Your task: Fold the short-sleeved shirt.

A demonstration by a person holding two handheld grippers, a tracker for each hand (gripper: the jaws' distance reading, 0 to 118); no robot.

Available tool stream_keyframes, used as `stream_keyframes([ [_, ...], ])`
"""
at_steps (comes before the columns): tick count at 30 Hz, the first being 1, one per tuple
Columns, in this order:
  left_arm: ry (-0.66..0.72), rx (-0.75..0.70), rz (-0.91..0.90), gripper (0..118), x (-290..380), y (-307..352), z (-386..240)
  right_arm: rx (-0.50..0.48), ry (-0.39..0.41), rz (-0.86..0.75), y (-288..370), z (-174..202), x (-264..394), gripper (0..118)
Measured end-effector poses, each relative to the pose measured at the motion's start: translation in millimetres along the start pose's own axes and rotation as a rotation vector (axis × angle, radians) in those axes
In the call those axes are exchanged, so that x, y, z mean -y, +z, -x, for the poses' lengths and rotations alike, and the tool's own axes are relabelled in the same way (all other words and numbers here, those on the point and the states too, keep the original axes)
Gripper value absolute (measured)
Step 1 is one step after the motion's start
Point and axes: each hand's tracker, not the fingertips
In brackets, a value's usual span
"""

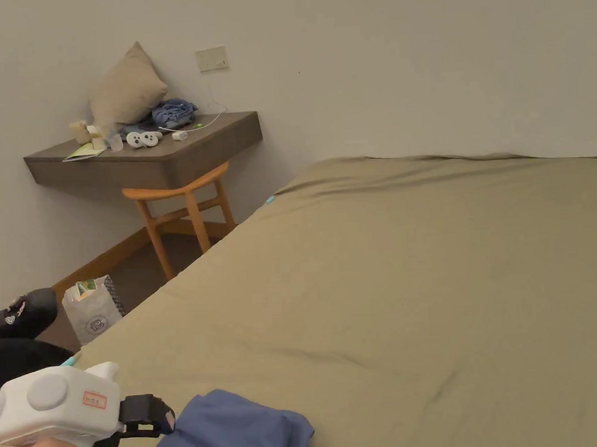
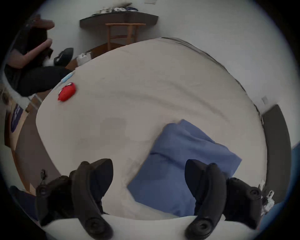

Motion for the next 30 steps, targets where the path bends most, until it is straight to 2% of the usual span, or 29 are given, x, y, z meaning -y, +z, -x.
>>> stream_keyframes([
  [2, 0.059, 0.005, -0.014, 101, -5, 16, 10, 0.003, 0.005, -0.013, 5, 4, -1, 4],
  [6, 0.035, 0.026, -0.184, 99, 0, 60, 2, 0.016, 0.024, -0.058, 15, 12, -5, 4],
  [7, 0.019, 0.031, -0.213, 92, 6, 70, -11, 0.032, 0.044, -0.071, 18, 15, -7, 4],
  [8, -0.007, 0.05, -0.256, 78, 15, 79, -25, 0.05, 0.066, -0.082, 21, 18, -8, 4],
  [9, -0.063, 0.103, -0.327, 60, 27, 88, -46, 0.074, 0.094, -0.099, 25, 21, -11, 4],
  [10, -0.103, 0.145, -0.376, 32, 49, 98, -80, 0.101, 0.115, -0.104, 28, 25, -14, 4],
  [11, -0.157, 0.188, -0.406, 18, 65, 102, -106, 0.128, 0.137, -0.109, 32, 29, -18, 4],
  [14, -0.293, 0.26, -0.472, 5, 116, 105, -184, 0.252, 0.234, -0.126, 44, 46, -27, 4],
  [16, -0.34, 0.248, -0.606, 0, 152, 110, -233, 0.339, 0.297, -0.142, 53, 57, -32, 4],
  [18, -0.29, 0.261, -0.731, 0, 191, 119, -283, 0.442, 0.358, -0.16, 61, 66, -36, 4],
  [20, -0.284, 0.342, -0.787, 0, 219, 132, -322, 0.577, 0.419, -0.212, 68, 78, -38, 4],
  [22, -0.327, 0.376, -0.842, 0, 240, 147, -359, 0.677, 0.437, -0.296, 76, 83, -42, 4],
  [26, -0.459, 0.384, -0.812, 0, 241, 152, -414, 0.728, 0.411, -0.446, 95, 90, -54, 4],
  [30, -0.42, 0.417, -0.812, 0, 234, 161, -439, 0.787, 0.441, -0.512, 107, 100, -68, 4],
])
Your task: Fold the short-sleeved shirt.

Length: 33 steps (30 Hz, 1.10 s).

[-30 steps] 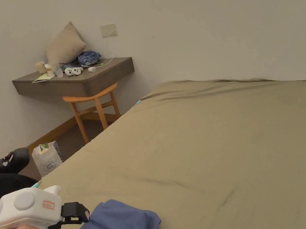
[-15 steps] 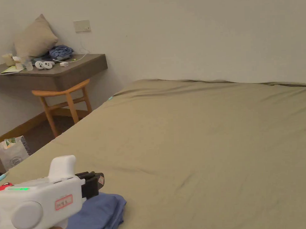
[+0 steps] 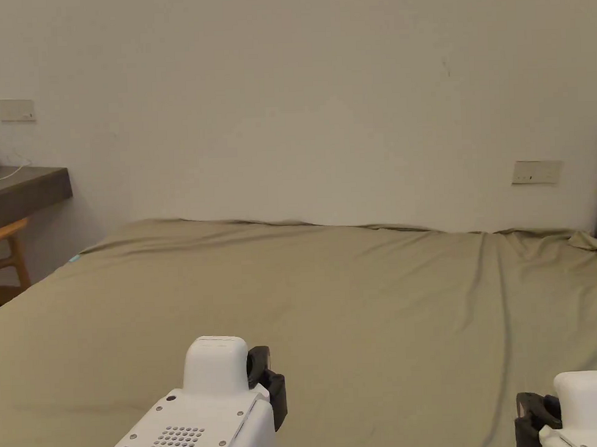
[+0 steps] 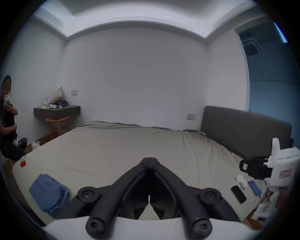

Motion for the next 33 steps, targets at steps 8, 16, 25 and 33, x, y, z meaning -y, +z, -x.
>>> stream_keyframes([
  [8, -0.106, -0.053, -0.014, 26, -24, -15, -19, 0.108, 0.081, -0.151, 6, 0, -28, 62],
  [16, -0.067, -0.085, -0.054, 118, -24, -13, -9, 0.112, 0.032, -0.145, 0, -6, -18, 118],
  [25, -0.059, -0.105, -0.015, 118, -18, -15, -6, 0.069, 0.019, -0.137, -2, -1, -14, 118],
  [33, -0.074, -0.1, -0.022, 118, -17, -15, -3, 0.089, -0.014, -0.17, 1, -2, -13, 118],
])
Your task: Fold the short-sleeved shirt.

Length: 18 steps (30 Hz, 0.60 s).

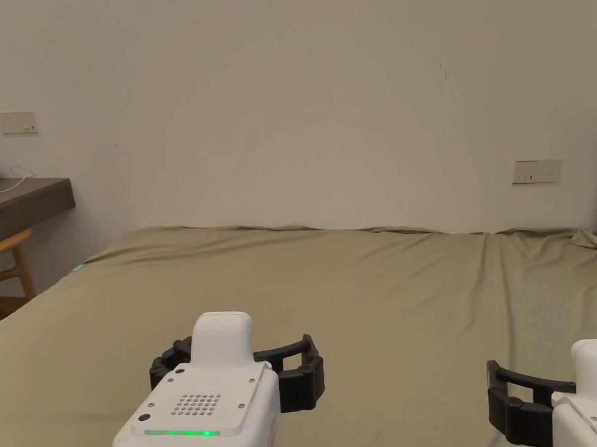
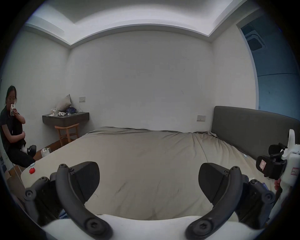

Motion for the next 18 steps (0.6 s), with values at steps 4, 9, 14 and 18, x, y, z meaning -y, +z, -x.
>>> stream_keyframes([
  [4, 0.014, 0.006, 0.002, 118, 1.6, 1.2, 1.7, -0.037, -0.008, -0.022, 5.5, -2.6, 1.3, 118],
  [9, 0.023, 0.011, 0.005, 118, 1.1, 1.4, 2.9, -0.042, -0.038, -0.043, 9.0, -3.9, 0.3, 118],
  [14, 0.006, 0.012, 0.001, 118, 2.8, 3.9, 4.8, 0.008, -0.014, -0.027, 6.4, -4.9, 0.5, 118],
  [18, 0.005, 0.011, 0.014, 118, 5.8, 4.4, 7.3, 0.011, -0.035, -0.032, 8.0, -8.2, 0.8, 118],
])
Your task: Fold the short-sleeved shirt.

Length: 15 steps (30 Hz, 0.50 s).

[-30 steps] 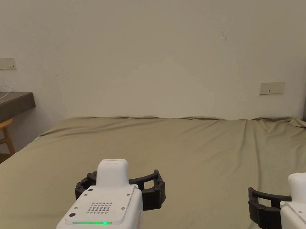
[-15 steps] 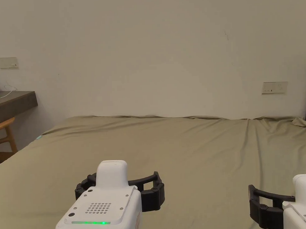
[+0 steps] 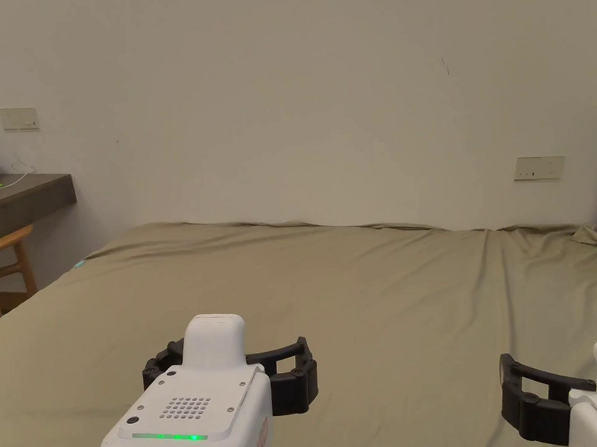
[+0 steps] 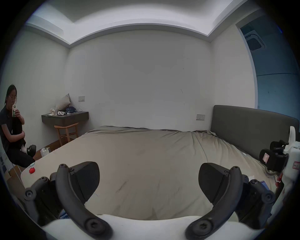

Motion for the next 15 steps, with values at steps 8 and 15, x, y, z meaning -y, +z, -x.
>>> stream_keyframes([
  [8, 0.017, 0.001, -0.015, 118, -2.2, 1.6, 5.6, 0.049, 0.01, -0.024, -0.7, 2.6, -0.8, 118],
  [15, 0.01, 0.006, -0.021, 118, -3.3, 2.5, 5.3, -0.034, -0.075, -0.051, 2.4, -2.5, -0.5, 118],
])
